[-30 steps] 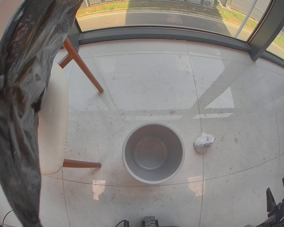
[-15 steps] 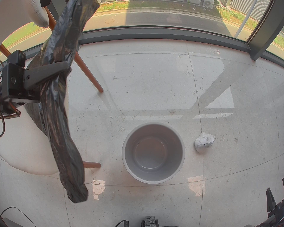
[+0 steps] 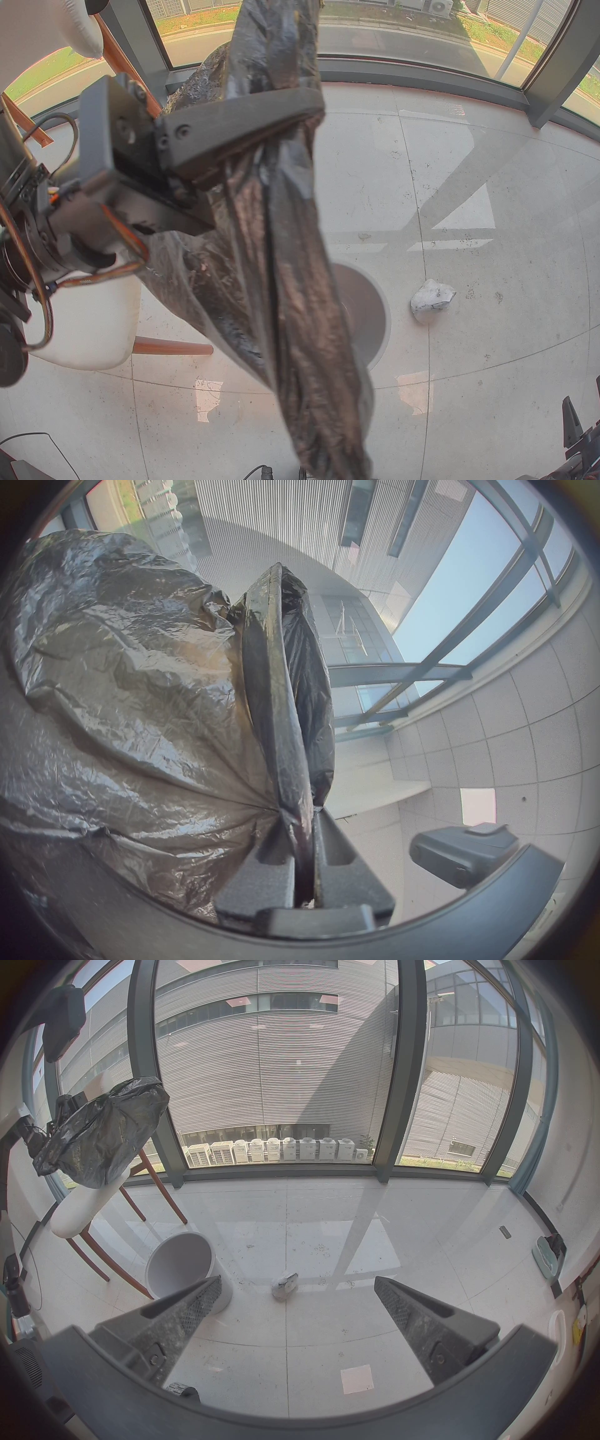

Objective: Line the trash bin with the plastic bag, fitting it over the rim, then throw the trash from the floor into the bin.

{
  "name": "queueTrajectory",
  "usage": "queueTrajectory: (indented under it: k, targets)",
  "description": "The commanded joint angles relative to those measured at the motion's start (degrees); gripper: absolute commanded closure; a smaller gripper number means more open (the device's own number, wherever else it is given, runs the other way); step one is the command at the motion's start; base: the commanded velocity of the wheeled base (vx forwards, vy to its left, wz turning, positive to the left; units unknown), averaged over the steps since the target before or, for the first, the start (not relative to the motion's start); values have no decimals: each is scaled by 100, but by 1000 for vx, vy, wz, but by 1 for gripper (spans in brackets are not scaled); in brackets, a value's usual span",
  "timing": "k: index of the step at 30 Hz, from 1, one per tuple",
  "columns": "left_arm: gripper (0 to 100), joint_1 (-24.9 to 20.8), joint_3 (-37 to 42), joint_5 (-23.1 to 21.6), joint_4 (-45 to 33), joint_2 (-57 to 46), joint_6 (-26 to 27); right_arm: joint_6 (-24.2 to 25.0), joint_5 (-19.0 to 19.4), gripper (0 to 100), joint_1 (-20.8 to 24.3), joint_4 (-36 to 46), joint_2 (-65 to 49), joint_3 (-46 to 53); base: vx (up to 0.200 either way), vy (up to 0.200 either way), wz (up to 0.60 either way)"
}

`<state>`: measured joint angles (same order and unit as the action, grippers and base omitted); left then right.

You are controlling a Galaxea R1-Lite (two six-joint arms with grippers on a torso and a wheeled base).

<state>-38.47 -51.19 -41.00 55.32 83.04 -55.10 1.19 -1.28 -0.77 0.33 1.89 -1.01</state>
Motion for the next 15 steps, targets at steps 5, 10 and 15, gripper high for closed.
queueTrajectory:
  k: [5, 10, 15]
  targets:
    - [100, -1734, 144, 1612, -13, 625, 474, 4, 5, 0, -11, 2, 127, 101, 0, 0, 0]
    - [100, -2068, 258, 1586, 23, 872, 483, 4, 5, 0, -11, 2, 154, 101, 0, 0, 0]
    - [100, -2041, 215, 1542, 40, 1056, 518, 4, 5, 0, -11, 2, 119, 101, 0, 0, 0]
